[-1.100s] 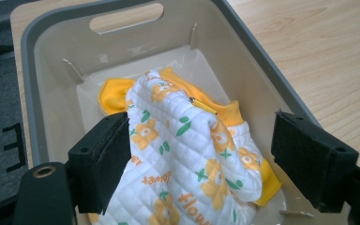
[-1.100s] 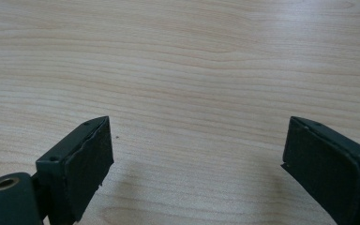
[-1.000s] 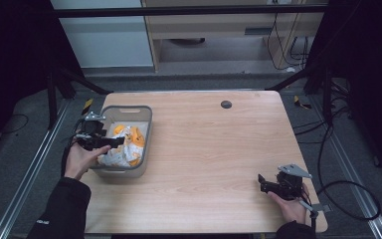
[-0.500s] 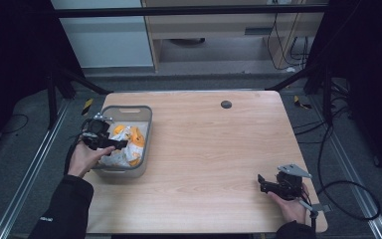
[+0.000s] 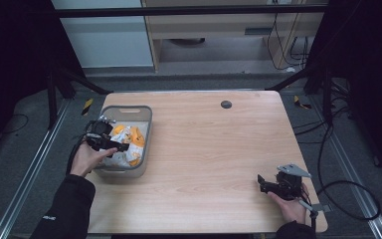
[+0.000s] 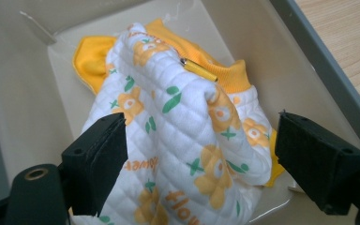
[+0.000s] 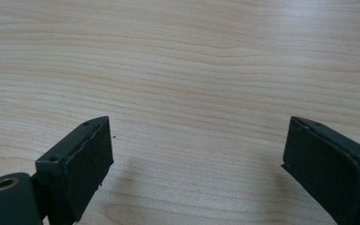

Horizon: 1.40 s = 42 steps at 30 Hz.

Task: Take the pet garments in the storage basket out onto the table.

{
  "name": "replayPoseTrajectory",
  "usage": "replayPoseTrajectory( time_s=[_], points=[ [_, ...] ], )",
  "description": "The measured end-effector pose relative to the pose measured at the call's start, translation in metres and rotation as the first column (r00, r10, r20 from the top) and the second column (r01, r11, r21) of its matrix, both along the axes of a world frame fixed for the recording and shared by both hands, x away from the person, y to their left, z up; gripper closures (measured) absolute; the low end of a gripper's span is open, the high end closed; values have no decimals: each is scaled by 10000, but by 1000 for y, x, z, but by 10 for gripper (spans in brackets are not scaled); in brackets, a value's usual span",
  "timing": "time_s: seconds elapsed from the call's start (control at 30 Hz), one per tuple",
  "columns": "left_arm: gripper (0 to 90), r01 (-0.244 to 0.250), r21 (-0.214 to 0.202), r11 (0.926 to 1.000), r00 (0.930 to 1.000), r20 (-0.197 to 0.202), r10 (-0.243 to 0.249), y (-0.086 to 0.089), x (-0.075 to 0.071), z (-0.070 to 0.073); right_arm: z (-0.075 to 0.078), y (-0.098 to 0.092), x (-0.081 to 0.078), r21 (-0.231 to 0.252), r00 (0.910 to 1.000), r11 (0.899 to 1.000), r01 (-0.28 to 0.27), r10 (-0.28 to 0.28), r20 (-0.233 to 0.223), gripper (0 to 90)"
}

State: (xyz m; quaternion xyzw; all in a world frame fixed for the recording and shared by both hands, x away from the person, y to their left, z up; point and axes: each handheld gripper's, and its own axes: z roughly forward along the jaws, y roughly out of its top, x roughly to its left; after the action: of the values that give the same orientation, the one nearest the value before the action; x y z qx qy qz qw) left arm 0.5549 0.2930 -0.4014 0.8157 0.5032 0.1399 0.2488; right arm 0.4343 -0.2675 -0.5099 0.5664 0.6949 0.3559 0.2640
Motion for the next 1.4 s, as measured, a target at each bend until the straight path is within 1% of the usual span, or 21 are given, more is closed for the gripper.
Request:
replayPoseTrajectory(
  time_s=[0.23, 0.33, 0.47, 0.57, 0.73, 0.87, 0.9, 1.0, 1.1, 1.2, 1.3, 1.4],
  points=[
    [179, -33, 65, 10000, 9994, -342, 35, -2, 2, -9, 0, 0, 0, -19, 10000, 10000, -47, 47, -54, 84],
    [194, -91, 192, 9998, 9991, -406, 98, -4, 4, -12, 0, 0, 0, -3, 10000, 10000, -60, 60, -71, 83],
    [233, -125, 298, 9995, 9983, -571, 142, -6, 5, -13, 0, 0, 0, 1, 9999, 10000, -70, 70, -95, 82],
    [271, -190, 285, 9994, 9972, -713, 210, -6, 5, -16, 0, 0, 0, -23, 9999, 9999, -98, 98, -109, 82],
    [359, -233, 347, 9991, 9959, -865, 263, -5, 6, -18, 0, 0, 0, -29, 9999, 9999, -112, 112, -115, 82],
    [476, -234, 531, 9983, 9950, -954, 284, -4, 5, -19, -1, 0, 1, -64, 9999, 9999, -110, 109, -122, 82],
    [506, -238, 517, 9984, 9950, -960, 287, -4, 5, -19, 0, 0, 1, -39, 9999, 9999, -106, 105, -136, 81],
    [595, -199, 649, 9977, 9944, -1024, 265, -3, 4, -20, -1, 0, 1, -57, 9999, 9999, -112, 111, -131, 82],
    [664, -211, 673, 9975, 9938, -1071, 283, -3, 4, -21, -1, 0, 1, -57, 9998, 9999, -118, 118, -134, 81],
    [707, -232, 709, 9972, 9940, -1049, 306, -3, 4, -21, -1, 0, 1, -47, 9998, 9999, -129, 129, -160, 80],
    [729, -240, 709, 9972, 9952, -931, 306, -3, 3, -19, -1, 0, 1, -49, 9998, 9999, -138, 138, -175, 79],
    [742, -268, 626, 9977, 9971, -695, 311, -2, 1, -15, -1, 0, 1, -55, 9997, 9999, -133, 132, -189, 79]
  ],
)
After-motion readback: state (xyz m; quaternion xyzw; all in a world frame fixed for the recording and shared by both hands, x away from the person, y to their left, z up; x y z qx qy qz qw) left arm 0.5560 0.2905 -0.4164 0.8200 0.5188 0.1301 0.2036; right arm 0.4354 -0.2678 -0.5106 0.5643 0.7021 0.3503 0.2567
